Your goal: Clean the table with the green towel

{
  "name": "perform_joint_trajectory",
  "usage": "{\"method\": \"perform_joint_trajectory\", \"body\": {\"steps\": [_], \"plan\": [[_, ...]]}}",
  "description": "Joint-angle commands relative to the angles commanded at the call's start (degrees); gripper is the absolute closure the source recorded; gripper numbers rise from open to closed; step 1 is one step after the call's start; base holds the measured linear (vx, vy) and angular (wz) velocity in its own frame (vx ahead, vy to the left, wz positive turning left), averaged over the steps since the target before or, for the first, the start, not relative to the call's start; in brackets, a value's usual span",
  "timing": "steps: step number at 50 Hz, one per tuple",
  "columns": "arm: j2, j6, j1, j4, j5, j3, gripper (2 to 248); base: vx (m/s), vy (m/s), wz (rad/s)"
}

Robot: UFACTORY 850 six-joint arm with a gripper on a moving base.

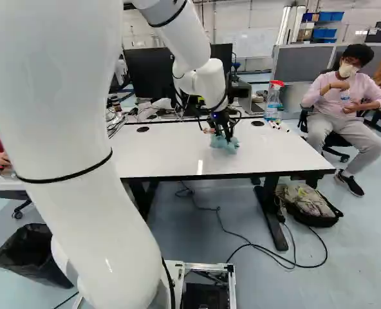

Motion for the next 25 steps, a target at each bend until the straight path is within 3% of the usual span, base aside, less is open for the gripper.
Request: {"method": "perform_joint_trajectory", "body": {"steps": [25], "plan": [[-6.73, 0.0, -0.23, 0.0, 1.76, -7.88, 191, 0.0, 0.0, 0.0]]}}
